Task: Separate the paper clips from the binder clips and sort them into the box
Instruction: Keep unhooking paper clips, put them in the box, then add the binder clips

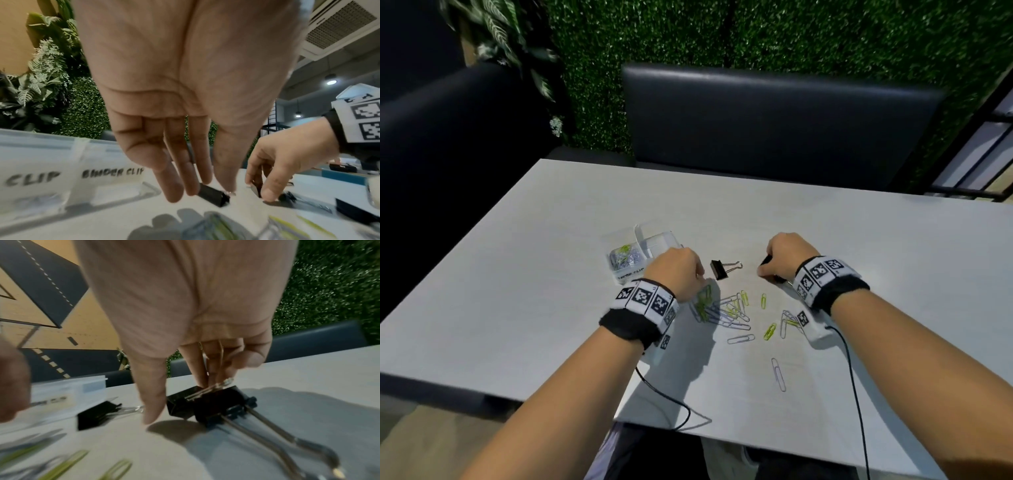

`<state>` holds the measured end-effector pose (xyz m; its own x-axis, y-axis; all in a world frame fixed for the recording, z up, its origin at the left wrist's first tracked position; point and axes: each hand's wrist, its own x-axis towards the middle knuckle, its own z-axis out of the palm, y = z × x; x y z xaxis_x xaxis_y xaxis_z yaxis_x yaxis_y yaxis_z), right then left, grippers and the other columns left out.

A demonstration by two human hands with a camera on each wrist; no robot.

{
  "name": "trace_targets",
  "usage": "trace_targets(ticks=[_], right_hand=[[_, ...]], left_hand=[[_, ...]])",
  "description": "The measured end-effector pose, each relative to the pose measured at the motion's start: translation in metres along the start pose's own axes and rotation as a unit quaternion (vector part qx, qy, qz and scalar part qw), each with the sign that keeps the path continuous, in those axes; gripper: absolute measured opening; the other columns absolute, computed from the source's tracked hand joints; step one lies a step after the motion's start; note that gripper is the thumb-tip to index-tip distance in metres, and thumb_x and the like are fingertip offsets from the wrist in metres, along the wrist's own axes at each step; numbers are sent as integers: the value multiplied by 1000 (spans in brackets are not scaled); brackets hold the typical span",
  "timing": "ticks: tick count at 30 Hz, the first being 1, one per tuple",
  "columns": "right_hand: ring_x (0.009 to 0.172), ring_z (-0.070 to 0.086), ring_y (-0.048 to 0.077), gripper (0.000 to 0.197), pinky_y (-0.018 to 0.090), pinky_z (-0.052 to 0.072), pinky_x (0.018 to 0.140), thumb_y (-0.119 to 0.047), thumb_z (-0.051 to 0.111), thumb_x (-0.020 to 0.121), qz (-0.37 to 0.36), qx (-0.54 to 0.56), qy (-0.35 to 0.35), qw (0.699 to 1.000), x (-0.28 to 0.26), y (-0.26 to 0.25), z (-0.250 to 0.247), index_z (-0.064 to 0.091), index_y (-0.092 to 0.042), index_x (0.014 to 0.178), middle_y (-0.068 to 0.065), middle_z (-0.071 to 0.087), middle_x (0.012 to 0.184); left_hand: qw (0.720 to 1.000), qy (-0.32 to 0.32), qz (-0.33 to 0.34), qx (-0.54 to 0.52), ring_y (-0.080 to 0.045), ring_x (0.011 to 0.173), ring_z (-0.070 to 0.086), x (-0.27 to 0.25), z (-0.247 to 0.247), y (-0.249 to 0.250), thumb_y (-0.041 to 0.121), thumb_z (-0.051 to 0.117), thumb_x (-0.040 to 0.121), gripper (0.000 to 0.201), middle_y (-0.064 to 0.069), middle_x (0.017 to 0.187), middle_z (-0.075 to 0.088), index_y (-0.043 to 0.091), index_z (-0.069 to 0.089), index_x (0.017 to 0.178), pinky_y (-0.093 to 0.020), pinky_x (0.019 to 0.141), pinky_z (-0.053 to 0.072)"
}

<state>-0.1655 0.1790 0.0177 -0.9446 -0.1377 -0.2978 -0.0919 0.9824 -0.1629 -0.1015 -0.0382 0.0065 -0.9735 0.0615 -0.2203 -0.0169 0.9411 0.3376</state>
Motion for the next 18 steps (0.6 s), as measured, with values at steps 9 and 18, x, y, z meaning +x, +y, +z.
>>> trace_targets(ticks=[9, 18], right_hand=[[94, 62, 17, 40, 29, 51, 82, -35, 80, 79, -2, 108, -14, 994, -82, 36, 39, 69, -15, 112, 5, 67, 112], [98, 62, 32, 26, 30, 42, 72, -29, 77, 83, 36, 59, 35, 997, -96, 42, 66, 72, -5, 93, 15, 62, 103]], left_hand=[[993, -43, 102, 35, -20, 92, 67, -42, 35, 42, 55, 74, 74, 41, 2, 101, 70, 26, 73, 104, -34, 77, 57], [993, -9, 97, 71, -29, 91, 67, -52, 74, 99, 63, 73, 74, 53, -7, 101, 63, 17, 72, 99, -37, 73, 56]])
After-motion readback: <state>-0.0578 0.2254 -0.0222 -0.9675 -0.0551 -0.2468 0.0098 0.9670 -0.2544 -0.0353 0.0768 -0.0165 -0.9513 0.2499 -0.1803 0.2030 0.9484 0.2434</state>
